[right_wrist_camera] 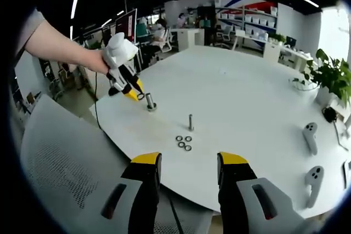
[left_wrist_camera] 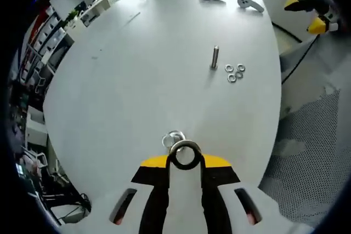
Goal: Place the washer onto the threaded stud by aligning its center hole with the stud, sliding it down to the base, and recovering from edge contact or off-axis alignment until the washer reaches the visible bottom stop.
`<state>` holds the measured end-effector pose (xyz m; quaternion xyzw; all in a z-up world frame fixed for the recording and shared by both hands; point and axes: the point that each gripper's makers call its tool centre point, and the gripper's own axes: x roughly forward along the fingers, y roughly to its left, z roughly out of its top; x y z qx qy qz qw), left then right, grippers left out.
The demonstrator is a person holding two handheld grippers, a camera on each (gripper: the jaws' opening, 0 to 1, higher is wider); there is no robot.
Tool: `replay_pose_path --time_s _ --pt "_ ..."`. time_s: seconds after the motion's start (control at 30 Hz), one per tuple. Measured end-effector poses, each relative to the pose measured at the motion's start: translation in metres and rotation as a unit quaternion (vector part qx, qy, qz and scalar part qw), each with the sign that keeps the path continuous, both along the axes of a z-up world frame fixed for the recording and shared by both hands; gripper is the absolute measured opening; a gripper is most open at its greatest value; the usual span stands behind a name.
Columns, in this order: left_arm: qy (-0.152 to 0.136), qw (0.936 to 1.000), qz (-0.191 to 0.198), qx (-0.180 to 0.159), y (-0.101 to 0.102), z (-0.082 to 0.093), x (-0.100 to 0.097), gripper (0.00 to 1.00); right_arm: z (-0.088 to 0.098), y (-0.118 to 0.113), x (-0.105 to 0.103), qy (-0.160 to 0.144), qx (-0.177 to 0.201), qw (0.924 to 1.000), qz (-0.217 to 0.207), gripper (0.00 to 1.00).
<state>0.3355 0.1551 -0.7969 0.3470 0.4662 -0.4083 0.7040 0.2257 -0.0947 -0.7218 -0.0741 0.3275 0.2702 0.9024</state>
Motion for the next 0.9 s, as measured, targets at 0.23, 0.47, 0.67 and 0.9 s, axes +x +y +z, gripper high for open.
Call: replay_pose_path --time_s 0.23,0.47,0.67,0.9 --pt "0.000 0.9999 -0.009 0.008 -0.002 -0.003 0.011 0.19 0.001 -0.001 0.001 -0.002 0.002 1.0000 -0.005 0.43" --pt "0.006 0.9998 -0.005 0.016 -0.004 -0.006 0.019 0.19 0.002 -0.003 0.002 -0.005 0.004 0.9999 -0.009 0.43" --pt "0.012 0.9996 -0.009 0.026 -0.002 -0.009 0.022 0.19 0.004 -0.004 0.003 -0.009 0.005 0.9998 -0.015 0.43" --pt "0.013 0.9989 -0.022 0.039 -0.005 -0.015 0.023 0.19 0.005 -0.005 0.004 -0.011 0.004 0.9998 -0.017 0.43"
